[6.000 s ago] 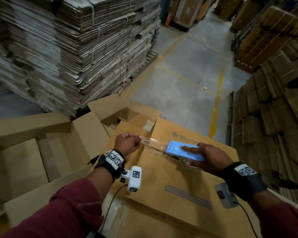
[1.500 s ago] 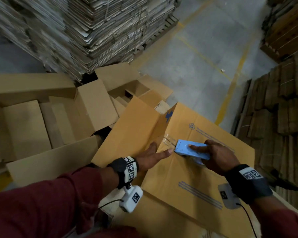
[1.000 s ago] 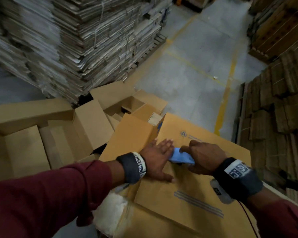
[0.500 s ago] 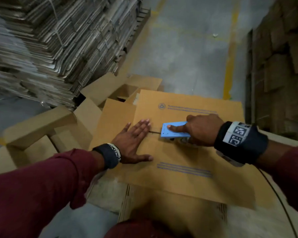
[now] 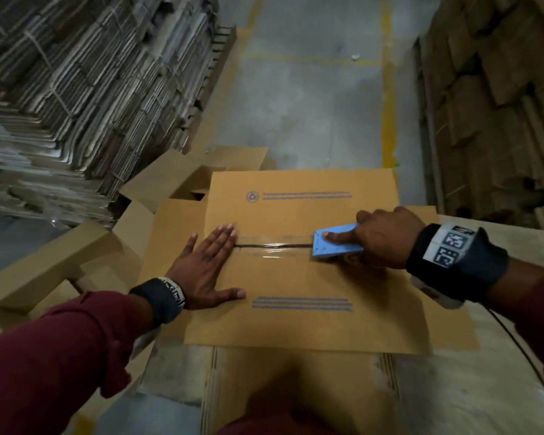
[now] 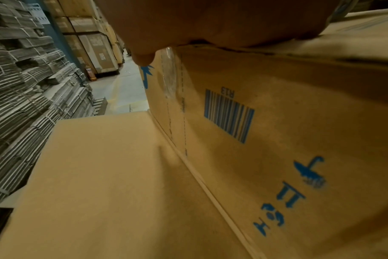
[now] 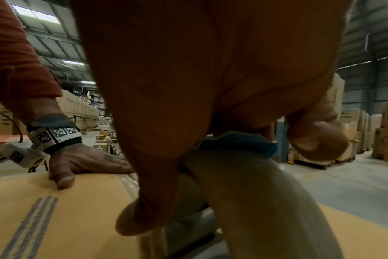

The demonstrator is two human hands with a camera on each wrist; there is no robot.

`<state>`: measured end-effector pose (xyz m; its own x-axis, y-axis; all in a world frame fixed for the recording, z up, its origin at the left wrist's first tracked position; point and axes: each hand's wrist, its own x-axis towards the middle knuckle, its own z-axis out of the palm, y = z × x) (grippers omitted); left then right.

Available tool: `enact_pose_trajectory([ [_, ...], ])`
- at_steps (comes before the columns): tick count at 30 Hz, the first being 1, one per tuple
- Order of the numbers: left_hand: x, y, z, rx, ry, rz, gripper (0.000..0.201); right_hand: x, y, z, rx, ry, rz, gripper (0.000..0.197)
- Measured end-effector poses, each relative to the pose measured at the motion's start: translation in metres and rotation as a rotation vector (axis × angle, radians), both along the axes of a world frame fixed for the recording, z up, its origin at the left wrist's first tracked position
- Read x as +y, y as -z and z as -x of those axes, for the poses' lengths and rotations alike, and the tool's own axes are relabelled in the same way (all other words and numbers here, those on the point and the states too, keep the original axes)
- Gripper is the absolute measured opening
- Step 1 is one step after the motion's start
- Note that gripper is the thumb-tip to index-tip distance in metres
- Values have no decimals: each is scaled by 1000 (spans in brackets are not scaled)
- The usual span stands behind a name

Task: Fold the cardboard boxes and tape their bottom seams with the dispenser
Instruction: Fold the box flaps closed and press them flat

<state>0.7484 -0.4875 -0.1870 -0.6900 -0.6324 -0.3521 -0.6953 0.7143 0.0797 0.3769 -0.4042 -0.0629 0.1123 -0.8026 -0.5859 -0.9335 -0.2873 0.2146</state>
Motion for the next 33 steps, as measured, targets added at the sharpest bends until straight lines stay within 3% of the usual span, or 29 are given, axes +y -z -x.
enact_pose_trajectory([
  [5,3,0,-1,-13,-5,-1,125,-4,2,-11,-6,21,-52,79],
  [10,10,-17,19,-144,-92,-25,131,-12,11,-26,11,-7,-79,77],
  [13,36,-22,58,-192,-208,-64,139,-13,16,-24,12,-46,-62,75],
  [16,65,-15,119,-122,-200,-158,144,-11,19,-20,-11,-74,-34,73],
  [20,90,-3,172,-54,-139,-215,130,-8,22,-16,-24,-103,-18,67],
  [27,39,-5,87,-188,-185,-128,123,-8,19,-14,-37,-159,-6,63],
  [33,38,2,84,-190,-138,-163,136,-3,8,4,-95,-127,-21,63],
])
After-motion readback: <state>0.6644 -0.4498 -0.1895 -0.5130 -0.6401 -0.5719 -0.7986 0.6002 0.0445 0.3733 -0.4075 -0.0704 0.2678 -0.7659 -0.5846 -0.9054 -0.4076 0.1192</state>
